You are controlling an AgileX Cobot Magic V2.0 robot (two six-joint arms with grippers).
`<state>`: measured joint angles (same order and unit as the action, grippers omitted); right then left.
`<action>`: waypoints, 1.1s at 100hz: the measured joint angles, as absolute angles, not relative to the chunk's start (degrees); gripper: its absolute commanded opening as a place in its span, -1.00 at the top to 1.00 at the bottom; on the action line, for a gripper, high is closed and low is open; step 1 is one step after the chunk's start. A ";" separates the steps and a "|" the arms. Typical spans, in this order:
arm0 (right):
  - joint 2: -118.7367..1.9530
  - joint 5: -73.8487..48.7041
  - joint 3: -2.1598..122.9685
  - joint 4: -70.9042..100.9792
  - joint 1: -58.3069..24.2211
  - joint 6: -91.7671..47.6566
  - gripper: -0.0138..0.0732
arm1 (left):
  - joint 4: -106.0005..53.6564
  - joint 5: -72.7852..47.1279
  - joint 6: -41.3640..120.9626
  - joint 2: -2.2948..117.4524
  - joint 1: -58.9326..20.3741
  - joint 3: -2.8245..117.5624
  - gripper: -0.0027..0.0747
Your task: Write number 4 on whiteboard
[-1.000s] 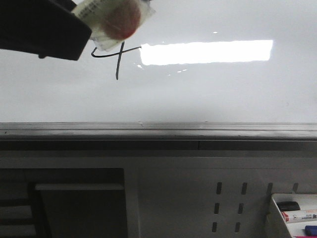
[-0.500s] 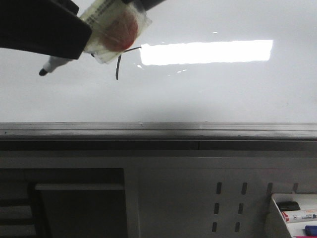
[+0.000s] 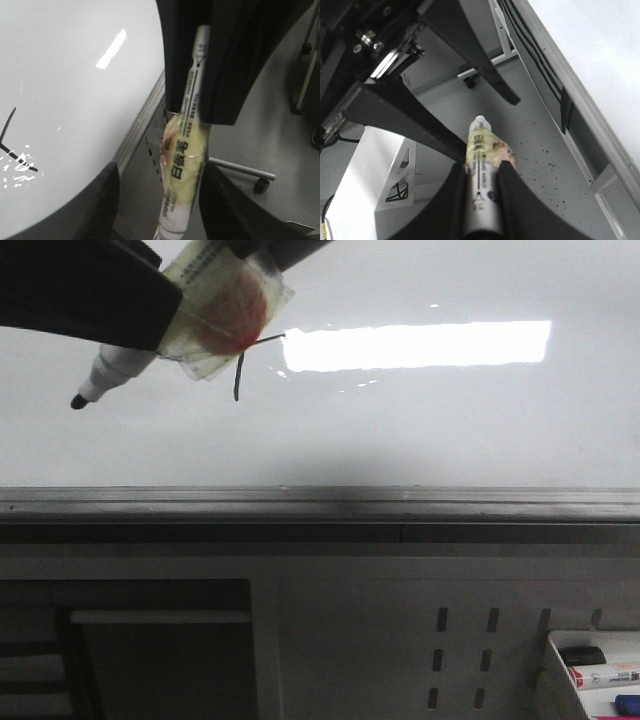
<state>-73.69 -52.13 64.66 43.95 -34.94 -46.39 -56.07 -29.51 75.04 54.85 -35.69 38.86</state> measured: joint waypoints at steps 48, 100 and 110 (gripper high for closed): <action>-74.51 -53.97 68.50 43.81 -34.94 -46.27 0.80 | -56.07 -29.38 75.04 54.85 -35.69 38.86 0.12; -74.51 -54.61 68.64 43.44 -34.94 -46.27 0.80 | -56.07 -29.67 75.04 54.85 -35.69 38.86 0.66; -74.55 -54.52 68.64 43.44 -34.94 -46.27 0.77 | -56.07 -29.94 75.46 54.85 -35.69 38.86 0.88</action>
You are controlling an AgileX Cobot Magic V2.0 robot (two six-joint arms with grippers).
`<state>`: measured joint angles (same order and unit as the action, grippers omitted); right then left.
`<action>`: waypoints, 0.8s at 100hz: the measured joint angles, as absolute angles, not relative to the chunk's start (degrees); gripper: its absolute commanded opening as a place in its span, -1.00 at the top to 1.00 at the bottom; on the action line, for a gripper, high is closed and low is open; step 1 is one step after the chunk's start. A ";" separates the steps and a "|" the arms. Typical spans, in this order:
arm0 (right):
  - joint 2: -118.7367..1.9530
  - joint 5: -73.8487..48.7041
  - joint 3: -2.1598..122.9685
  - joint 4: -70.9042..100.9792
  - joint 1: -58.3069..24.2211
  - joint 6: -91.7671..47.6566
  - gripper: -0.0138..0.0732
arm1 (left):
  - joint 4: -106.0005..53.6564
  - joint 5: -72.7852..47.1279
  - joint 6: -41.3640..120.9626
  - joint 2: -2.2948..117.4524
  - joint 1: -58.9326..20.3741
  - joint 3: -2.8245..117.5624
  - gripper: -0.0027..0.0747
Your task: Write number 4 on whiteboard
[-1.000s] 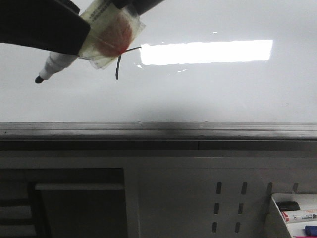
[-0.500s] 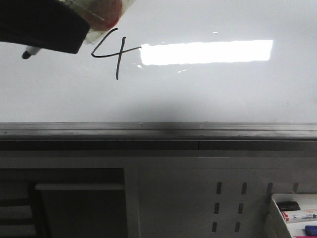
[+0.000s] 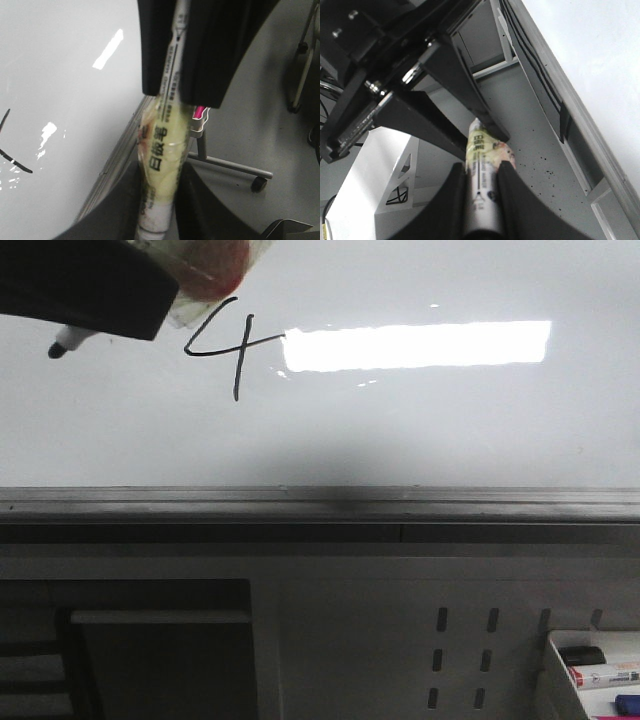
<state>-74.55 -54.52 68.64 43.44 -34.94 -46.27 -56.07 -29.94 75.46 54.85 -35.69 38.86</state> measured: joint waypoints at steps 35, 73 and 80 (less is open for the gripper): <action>-74.78 -54.52 68.64 43.78 -34.81 -45.79 -0.52 | -55.90 -29.76 74.72 54.97 -35.83 38.86 0.98; -65.77 -52.84 68.30 43.36 -19.46 -42.09 -0.50 | -59.93 -10.39 62.75 46.46 -35.83 31.65 0.98; -62.22 -51.01 66.67 43.36 -17.32 -41.68 -0.43 | -65.38 -2.63 61.72 44.43 -35.83 29.20 0.98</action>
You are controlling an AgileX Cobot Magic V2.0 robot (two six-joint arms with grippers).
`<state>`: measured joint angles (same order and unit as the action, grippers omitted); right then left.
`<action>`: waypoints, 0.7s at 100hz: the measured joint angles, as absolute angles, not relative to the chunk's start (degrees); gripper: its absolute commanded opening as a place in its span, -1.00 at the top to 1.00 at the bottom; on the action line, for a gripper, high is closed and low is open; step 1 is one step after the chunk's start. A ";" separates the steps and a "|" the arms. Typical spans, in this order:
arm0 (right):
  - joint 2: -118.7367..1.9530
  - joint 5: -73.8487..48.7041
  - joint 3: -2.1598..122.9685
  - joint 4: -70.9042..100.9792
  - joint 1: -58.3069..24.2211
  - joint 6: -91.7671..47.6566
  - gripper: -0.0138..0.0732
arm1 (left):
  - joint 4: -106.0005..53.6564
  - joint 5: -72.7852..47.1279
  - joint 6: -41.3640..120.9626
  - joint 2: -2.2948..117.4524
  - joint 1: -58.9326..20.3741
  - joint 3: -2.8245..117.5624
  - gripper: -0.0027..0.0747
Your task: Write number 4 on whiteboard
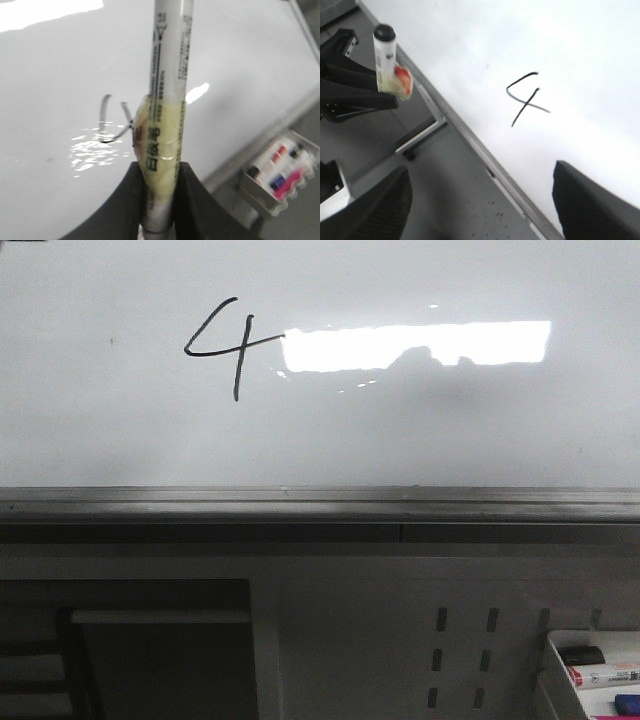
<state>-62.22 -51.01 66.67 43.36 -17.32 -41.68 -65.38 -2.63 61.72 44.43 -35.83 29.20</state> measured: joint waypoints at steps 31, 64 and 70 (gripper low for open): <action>-48.80 -36.55 51.36 45.72 -16.16 -41.31 -0.32 | -75.16 16.51 60.77 47.82 -35.83 27.22 0.98; -43.85 -34.30 47.32 46.44 -16.16 -41.19 -0.32 | -75.63 18.57 59.43 61.90 -35.83 33.34 0.98; -43.81 -34.48 47.20 46.44 -16.16 -41.19 -0.32 | -75.63 18.68 59.39 63.94 -35.83 34.34 0.98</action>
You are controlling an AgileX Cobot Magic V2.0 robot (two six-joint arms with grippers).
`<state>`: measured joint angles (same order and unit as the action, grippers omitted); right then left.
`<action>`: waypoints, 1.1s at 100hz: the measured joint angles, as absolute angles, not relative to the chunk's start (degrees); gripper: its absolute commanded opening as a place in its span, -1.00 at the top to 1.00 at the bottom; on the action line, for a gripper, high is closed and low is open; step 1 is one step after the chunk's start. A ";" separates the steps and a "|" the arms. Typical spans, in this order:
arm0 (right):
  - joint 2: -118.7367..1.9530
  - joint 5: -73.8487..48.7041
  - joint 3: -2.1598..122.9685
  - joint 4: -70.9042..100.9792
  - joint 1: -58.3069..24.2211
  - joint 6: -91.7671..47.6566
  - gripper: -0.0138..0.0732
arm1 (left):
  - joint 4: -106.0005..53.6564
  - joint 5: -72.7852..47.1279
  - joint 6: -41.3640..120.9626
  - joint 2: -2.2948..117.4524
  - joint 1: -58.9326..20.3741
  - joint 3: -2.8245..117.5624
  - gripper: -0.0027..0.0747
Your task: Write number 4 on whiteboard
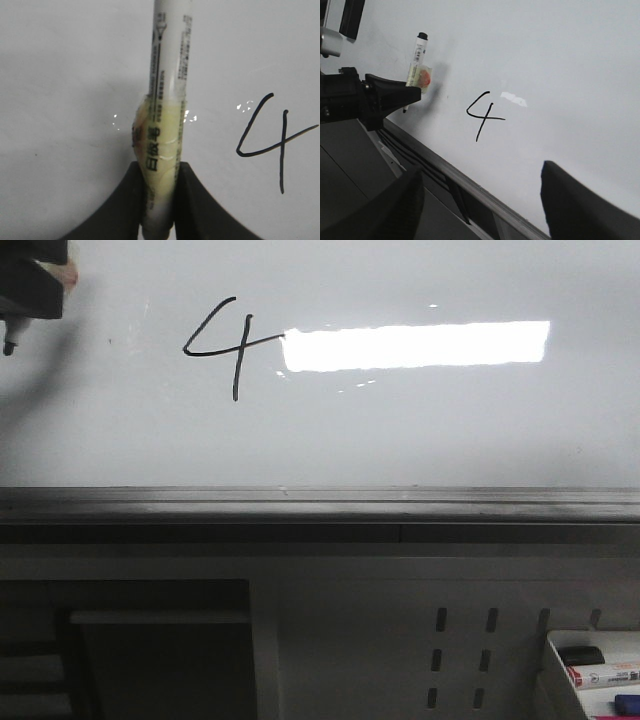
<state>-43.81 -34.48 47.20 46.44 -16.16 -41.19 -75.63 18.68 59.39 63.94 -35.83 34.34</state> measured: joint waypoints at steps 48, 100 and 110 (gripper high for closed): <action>-43.81 -34.94 47.20 46.44 -16.16 -41.19 -0.32 | -74.36 21.85 59.30 70.16 -35.83 37.40 0.98; -43.81 -35.42 47.20 46.44 -16.16 -41.11 -0.32 | -71.87 15.08 55.65 72.26 -30.24 37.87 0.98; -43.81 -35.42 47.20 46.44 -16.16 -41.11 -0.32 | -71.77 13.58 55.53 72.26 -29.41 38.25 0.98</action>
<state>-43.81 -35.42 47.20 46.44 -16.16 -41.11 -71.77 13.58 55.53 72.26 -29.41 38.25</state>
